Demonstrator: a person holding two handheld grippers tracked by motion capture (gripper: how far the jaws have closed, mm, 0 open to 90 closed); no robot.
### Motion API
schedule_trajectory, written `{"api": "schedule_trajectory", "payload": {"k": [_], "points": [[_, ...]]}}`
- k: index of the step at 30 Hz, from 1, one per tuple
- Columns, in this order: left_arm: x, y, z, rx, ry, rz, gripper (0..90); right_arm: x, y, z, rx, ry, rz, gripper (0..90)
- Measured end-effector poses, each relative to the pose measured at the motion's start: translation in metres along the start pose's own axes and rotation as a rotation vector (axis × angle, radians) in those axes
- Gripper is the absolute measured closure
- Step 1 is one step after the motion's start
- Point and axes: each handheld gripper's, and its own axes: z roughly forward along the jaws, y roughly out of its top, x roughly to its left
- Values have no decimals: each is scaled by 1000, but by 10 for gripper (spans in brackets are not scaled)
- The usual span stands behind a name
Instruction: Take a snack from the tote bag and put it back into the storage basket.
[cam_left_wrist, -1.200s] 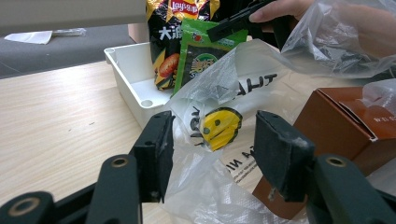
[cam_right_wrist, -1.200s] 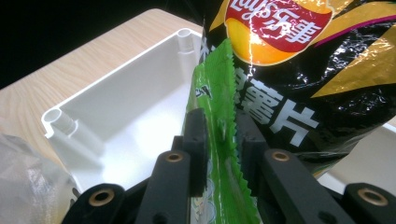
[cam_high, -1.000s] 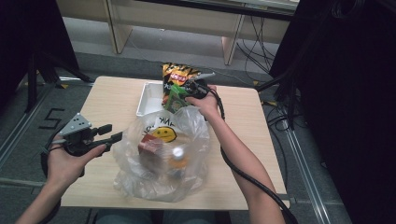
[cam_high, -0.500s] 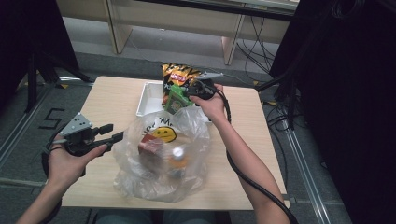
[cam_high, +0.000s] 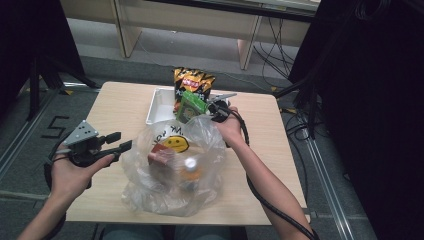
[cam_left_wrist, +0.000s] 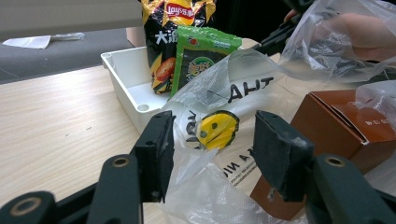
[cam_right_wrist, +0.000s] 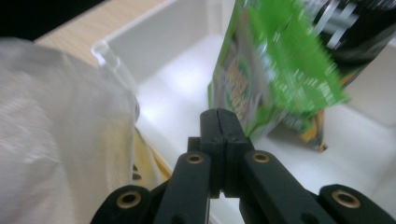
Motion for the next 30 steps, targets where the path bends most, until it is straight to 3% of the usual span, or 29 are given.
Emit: {"api": "schedule_trajectory", "payload": {"k": [1,5,6,7,8,12,15,16,17,18,19,30], "points": [[0,0,0,0,1,-1,480,0,-1,4,36,4,10,900],[2,-2,0,0,0,-8,480,-7,-3,16,64,-41,-13,900],[3,-2,0,2,3,-6,480,-7,-3,16,66,-43,5,899],[3,-2,0,2,4,-7,480,-8,-4,18,46,-40,18,898],[4,-2,0,-3,0,-8,480,-10,-3,18,42,-59,-1,898],[3,-2,-1,2,5,-6,480,-12,0,17,5,-69,33,900],[3,-2,-1,2,2,-6,480,-15,2,16,-34,-85,15,900],[3,-2,0,2,2,-6,480,-13,2,15,-39,-92,51,900],[3,-2,0,3,1,-6,480,-14,3,13,-27,-98,47,900],[3,-2,0,3,1,-6,480,-14,2,15,-64,-106,64,900],[3,-2,0,3,1,-5,480,-15,2,14,-45,-105,42,900],[3,-2,0,0,-6,-6,481,-20,10,16,-42,-125,50,900]]}}
